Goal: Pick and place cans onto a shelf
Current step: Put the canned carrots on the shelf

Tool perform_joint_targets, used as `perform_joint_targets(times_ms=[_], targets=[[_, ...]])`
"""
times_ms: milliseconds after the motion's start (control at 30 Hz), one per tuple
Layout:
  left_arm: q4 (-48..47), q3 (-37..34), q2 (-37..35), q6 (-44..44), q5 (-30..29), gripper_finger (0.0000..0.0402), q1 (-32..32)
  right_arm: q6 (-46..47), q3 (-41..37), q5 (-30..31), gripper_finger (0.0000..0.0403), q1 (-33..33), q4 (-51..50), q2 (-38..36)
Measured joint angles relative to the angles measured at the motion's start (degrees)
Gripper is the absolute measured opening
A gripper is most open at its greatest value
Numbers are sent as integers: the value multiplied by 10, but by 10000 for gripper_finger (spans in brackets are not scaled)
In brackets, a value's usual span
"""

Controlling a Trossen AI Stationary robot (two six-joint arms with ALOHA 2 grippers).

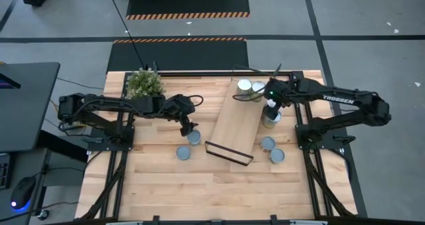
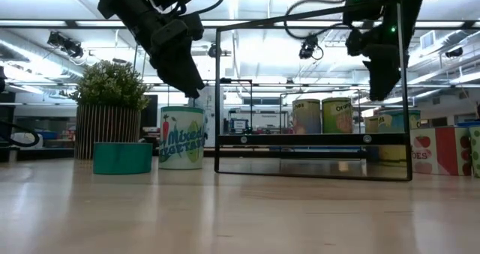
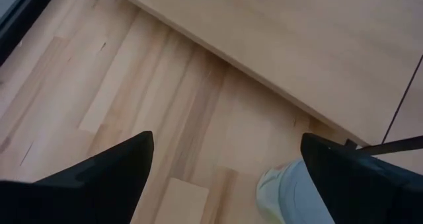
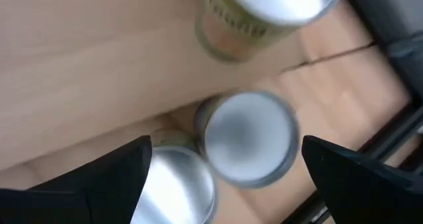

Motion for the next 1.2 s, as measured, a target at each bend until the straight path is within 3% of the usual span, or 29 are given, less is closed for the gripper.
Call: perform_joint_targets(times_ms=[133,533,1000,1200], targets=[[-6,0,0,0,0,388,0,18,0,-41,399,-10,-14,8],[-12,0,0,0,0,388,0,172,-16,-12,400,62,-45,8],[-14,0,0,-3,0,388,0,288,-25,7,400,195,-102,8],[-14,0,0,-4,0,388,0,322,-85,-9,400,211,-79,8]])
